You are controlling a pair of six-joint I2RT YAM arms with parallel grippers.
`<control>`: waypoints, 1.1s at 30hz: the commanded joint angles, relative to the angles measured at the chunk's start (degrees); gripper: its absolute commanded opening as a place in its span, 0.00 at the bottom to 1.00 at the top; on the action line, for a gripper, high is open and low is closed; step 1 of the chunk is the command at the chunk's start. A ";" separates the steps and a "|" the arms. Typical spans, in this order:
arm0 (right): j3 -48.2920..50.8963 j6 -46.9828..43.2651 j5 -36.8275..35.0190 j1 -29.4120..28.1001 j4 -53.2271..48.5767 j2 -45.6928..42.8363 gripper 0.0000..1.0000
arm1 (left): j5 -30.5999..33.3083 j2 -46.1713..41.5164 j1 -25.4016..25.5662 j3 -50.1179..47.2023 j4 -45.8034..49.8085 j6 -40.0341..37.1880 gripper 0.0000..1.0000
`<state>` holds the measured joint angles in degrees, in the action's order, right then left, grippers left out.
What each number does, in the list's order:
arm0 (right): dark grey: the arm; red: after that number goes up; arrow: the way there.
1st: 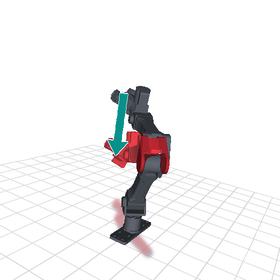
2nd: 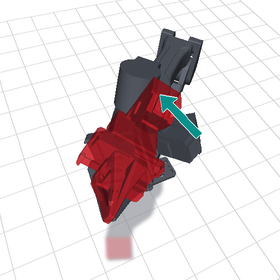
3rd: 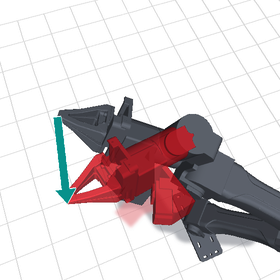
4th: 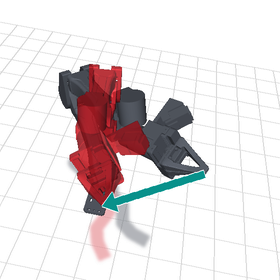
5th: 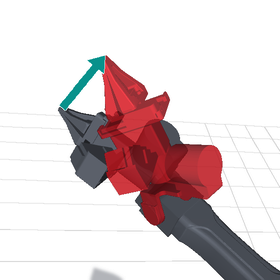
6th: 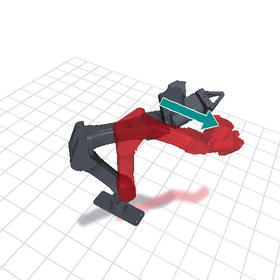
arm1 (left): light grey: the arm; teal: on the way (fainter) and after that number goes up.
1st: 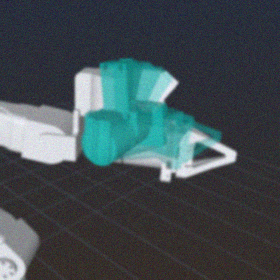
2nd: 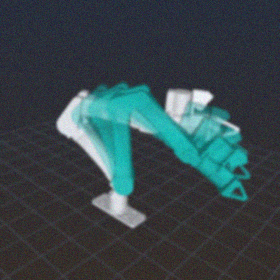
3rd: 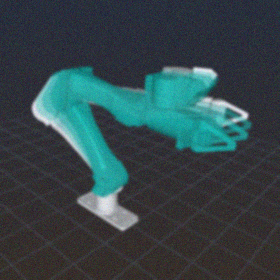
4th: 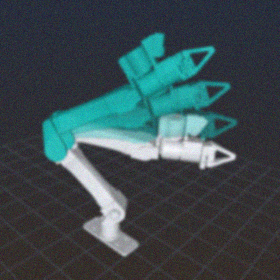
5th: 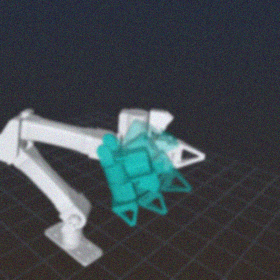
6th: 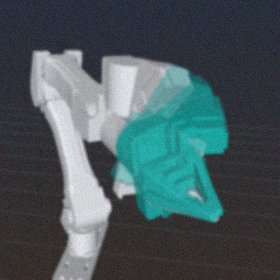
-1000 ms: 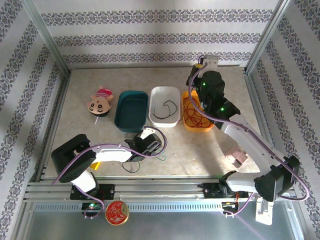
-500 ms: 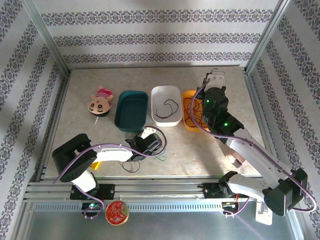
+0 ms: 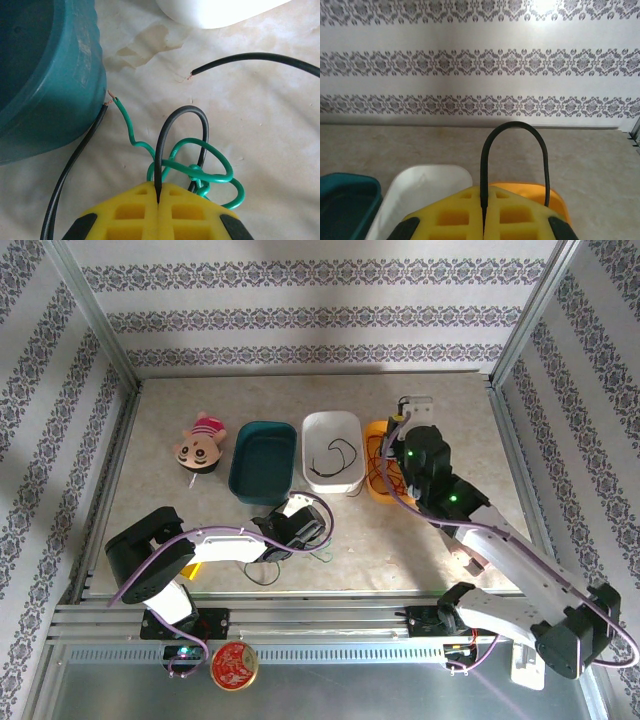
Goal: Untangle the cables
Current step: Place the cable in the container.
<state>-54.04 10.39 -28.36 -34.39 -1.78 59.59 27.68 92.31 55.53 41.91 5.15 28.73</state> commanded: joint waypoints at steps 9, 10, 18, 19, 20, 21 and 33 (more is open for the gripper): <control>-11.57 3.30 4.81 2.49 -0.81 -1.70 0.00 | 0.48 1.29 0.90 1.86 1.31 -1.33 0.00; -12.45 3.32 5.54 3.30 -0.16 -0.41 0.00 | 0.52 1.25 0.89 1.77 1.26 -1.39 0.00; -21.27 3.93 11.06 8.44 6.49 16.28 0.00 | 0.78 0.86 0.90 1.95 1.54 -1.31 0.00; -21.76 4.14 11.91 8.70 7.06 18.08 0.00 | 0.77 0.85 0.90 2.03 1.66 -1.33 0.00; -21.98 4.65 13.13 8.90 7.39 19.97 0.00 | 0.88 0.85 0.90 2.08 1.71 -1.35 0.00; -21.62 5.01 14.64 8.91 7.75 21.75 0.00 | 0.88 0.80 0.90 2.11 1.82 -1.32 0.00; -16.01 14.50 45.50 9.64 -3.99 38.66 0.00 | 0.67 0.68 0.90 1.77 1.97 -0.79 0.00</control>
<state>-70.74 20.91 8.49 -25.58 -2.07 95.66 27.68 93.03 55.53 42.68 5.17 28.51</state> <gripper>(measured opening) 0.061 0.046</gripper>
